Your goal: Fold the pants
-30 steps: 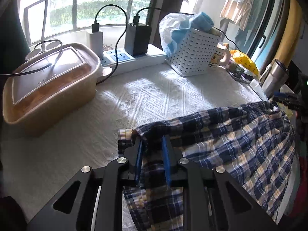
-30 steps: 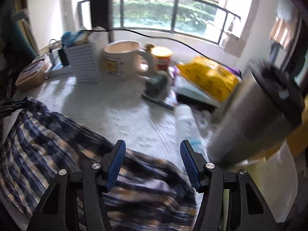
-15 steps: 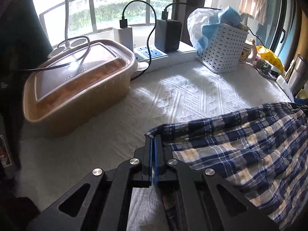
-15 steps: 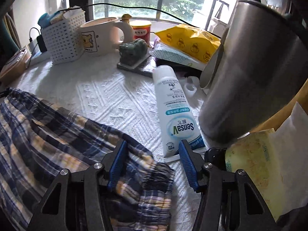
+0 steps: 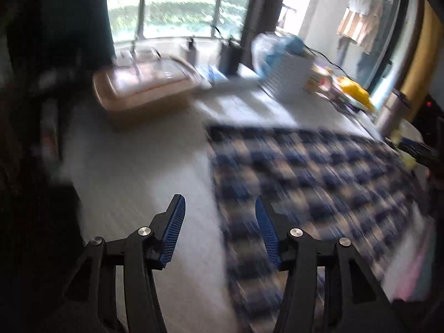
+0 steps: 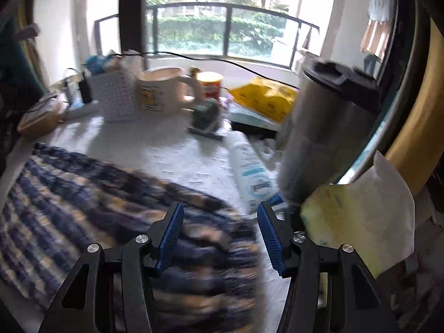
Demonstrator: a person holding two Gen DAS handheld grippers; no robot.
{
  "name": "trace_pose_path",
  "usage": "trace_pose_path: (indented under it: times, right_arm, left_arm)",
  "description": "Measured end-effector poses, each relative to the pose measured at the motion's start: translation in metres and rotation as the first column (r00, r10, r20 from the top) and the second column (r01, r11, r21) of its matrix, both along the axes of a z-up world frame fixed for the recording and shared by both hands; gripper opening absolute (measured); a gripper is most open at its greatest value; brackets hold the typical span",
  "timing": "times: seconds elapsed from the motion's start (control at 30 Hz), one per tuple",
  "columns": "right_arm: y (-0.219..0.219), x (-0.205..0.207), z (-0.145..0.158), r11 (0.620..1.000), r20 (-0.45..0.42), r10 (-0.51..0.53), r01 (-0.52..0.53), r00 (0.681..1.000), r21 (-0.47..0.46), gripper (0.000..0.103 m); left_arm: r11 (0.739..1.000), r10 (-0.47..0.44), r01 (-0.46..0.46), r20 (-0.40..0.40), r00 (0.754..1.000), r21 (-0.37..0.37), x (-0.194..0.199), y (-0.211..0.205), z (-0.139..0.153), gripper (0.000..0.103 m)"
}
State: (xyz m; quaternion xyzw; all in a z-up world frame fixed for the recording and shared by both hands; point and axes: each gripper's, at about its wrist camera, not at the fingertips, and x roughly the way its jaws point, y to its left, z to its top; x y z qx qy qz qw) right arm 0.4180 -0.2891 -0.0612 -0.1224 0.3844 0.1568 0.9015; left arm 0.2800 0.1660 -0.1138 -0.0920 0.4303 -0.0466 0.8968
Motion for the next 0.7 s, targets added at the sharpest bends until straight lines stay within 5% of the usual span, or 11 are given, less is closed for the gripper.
trace_pose_path:
  times: [0.23,0.43,0.7]
  right_arm:
    - [0.094,-0.06,-0.004,0.973,-0.031,0.216,-0.213,0.976,0.087,0.058]
    - [0.163,-0.115,-0.018,0.922,-0.082,0.38,-0.37,0.921,0.118,0.058]
    - [0.227,-0.164,-0.025,0.848,-0.098,0.525,-0.51,0.845,0.147,0.058]
  left_arm:
    - [0.997,0.015,-0.024,-0.115,0.993,-0.076,-0.048,-0.022,-0.029,0.053]
    - [0.991,0.022,-0.034,-0.092,0.996,-0.132,-0.094,-0.015,-0.017,0.058]
    - [0.993,-0.02,0.009,-0.09,0.996,-0.118,-0.121,-0.023,-0.025,0.062]
